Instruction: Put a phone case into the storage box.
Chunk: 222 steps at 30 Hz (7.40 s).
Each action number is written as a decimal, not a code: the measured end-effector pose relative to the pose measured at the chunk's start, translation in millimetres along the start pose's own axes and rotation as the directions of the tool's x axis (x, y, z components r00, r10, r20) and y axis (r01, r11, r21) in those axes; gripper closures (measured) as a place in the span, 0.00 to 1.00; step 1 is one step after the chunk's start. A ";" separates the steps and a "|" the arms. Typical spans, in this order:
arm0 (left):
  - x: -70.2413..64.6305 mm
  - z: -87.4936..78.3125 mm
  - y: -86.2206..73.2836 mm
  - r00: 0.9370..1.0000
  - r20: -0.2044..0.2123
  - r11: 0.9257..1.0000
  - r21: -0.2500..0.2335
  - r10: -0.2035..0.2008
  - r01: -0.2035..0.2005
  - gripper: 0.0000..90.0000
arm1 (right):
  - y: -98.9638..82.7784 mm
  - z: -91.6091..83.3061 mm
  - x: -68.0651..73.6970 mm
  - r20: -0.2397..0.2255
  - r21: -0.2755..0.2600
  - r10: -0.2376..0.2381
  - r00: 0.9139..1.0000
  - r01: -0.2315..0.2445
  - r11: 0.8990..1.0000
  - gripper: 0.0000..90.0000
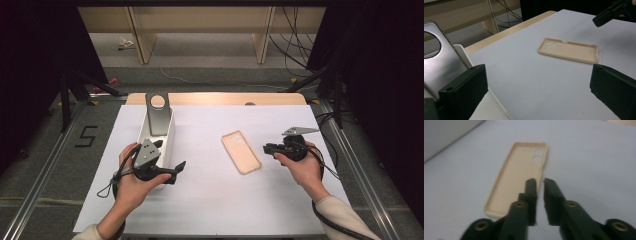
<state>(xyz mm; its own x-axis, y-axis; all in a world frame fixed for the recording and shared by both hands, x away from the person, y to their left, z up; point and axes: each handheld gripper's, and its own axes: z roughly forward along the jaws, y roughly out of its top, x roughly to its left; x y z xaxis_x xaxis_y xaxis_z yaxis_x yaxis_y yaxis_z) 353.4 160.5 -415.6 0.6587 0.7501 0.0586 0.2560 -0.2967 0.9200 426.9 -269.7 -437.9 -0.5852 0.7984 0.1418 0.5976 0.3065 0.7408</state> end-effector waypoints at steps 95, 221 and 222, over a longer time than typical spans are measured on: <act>0.2 1.5 -3.4 1.000 0.008 1.000 0.016 0.017 -0.017 0.03 | 24.8 72.1 113.2 -0.181 0.379 -0.697 0.694 0.703 0.602 0.30; -7.9 12.1 8.2 0.999 0.040 1.000 0.027 -0.011 0.010 0.12 | 5.8 26.0 116.0 -0.309 0.039 -0.718 0.623 0.763 0.645 0.98; -8.1 13.4 10.6 0.999 0.043 0.999 0.031 -0.013 0.011 0.13 | 5.7 25.4 117.3 -0.308 0.032 -0.722 0.620 0.765 0.643 0.98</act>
<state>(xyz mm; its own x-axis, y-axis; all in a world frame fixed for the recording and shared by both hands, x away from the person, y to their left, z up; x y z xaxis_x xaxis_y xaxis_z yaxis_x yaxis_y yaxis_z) 360.3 143.4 -411.5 0.6851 0.7278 0.0302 0.2852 -0.3061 0.9083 375.6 -161.2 -433.7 -0.9629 0.1138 -0.2447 -0.0457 0.8248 0.5635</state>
